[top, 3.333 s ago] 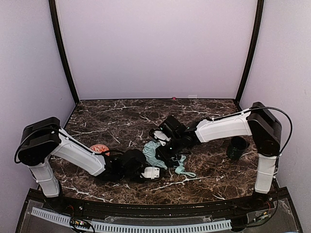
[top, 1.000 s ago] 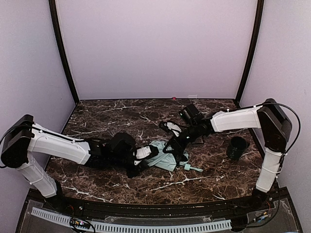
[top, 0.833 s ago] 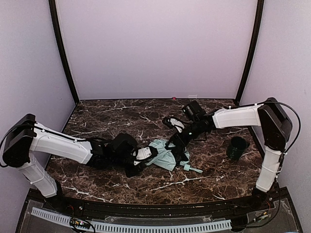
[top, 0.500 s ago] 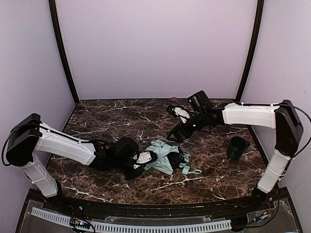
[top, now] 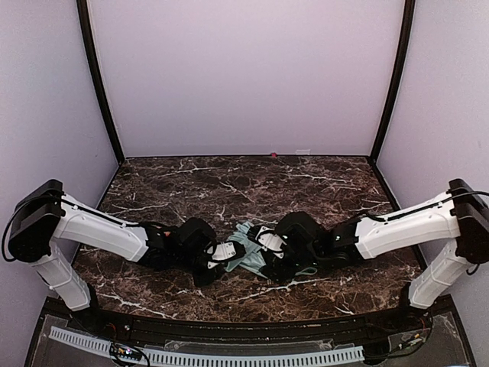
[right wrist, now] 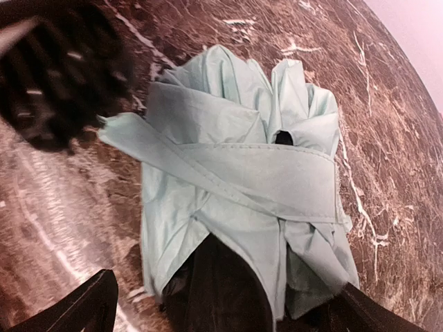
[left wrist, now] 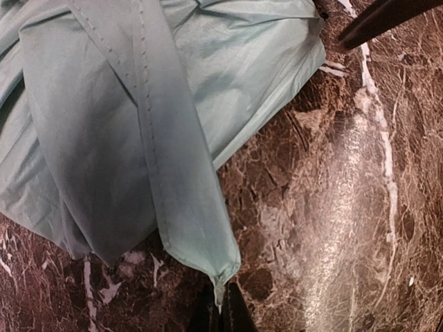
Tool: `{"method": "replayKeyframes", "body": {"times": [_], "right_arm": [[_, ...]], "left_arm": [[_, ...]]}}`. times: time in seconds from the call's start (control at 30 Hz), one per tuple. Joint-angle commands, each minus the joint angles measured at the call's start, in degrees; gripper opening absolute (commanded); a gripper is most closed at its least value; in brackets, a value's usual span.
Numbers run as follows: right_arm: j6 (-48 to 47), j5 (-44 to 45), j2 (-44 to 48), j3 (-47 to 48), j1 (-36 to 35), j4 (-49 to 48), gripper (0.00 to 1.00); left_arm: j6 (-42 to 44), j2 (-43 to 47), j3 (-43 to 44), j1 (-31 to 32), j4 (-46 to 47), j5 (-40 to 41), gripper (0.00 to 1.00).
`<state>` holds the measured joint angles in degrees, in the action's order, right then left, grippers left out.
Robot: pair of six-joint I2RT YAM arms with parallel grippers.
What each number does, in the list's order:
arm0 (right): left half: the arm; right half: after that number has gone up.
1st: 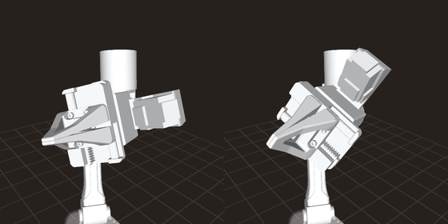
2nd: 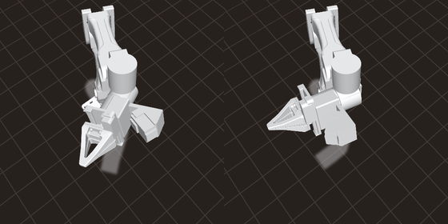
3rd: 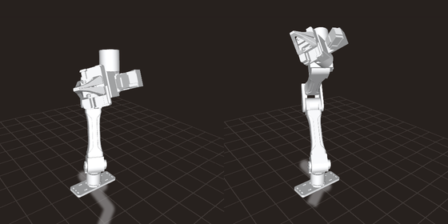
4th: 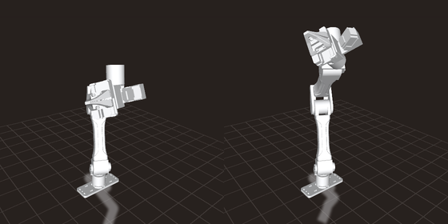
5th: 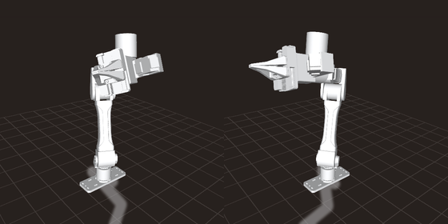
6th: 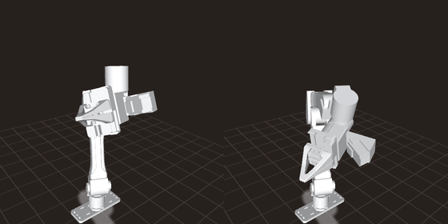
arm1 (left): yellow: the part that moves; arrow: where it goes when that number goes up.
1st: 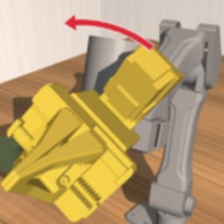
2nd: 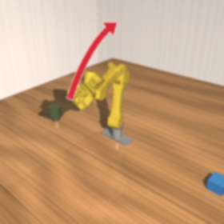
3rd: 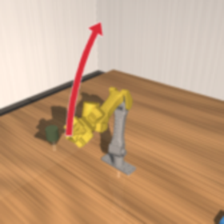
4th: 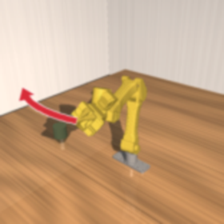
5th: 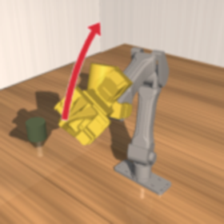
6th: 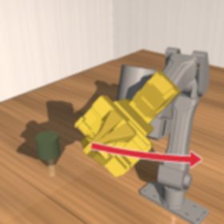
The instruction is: Put away the umbrella
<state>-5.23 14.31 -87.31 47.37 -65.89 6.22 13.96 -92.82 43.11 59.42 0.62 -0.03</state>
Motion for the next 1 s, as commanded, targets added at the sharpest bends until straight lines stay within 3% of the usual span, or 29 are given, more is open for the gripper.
{"method": "replayKeyframes", "body": {"times": [0.0, 0.17, 0.3, 0.37, 0.47, 0.67, 0.97], "right_arm": [[-0.53, 7.45, -8.22, 3.97, -0.15, -5.08, 1.0], [-1.02, 10.18, -15.24, 3.42, -0.08, -10.46, 0.99], [0.14, 7.21, -19.65, 3.33, 1.68, -13.13, 0.91], [1.32, 4.37, -21.29, 3.21, 2.94, -14.65, 0.75], [3.41, 3.06, -21.89, 2.7, 4.74, -15.64, 0.42], [5.93, -2.8, -17.39, 0.43, 8.92, -16.01, 0.0], [13.26, -16.86, -3.41, -3.6, 23.77, -19.18, 0.0]], "left_arm": [[-0.24, 2.6, -0.66, 0.06, -0.35, -1.08, 0.0], [-0.85, 3.78, -1.86, 0.08, 0.77, -2.05, 0.0], [-0.96, 4.08, -2.33, 0.08, 1.21, -3.2, 0.0], [-0.9, 4.2, -2.65, 0.08, 1.45, -4.32, 0.0], [-0.99, 5.48, -2.98, 0.04, 1.25, -4.83, 0.0], [0.19, 16.35, -4.29, 1.02, 1.88, -6.71, 0.0], [-0.16, 28.3, -7.87, 1.58, 4.74, -12.39, 0.0]]}}
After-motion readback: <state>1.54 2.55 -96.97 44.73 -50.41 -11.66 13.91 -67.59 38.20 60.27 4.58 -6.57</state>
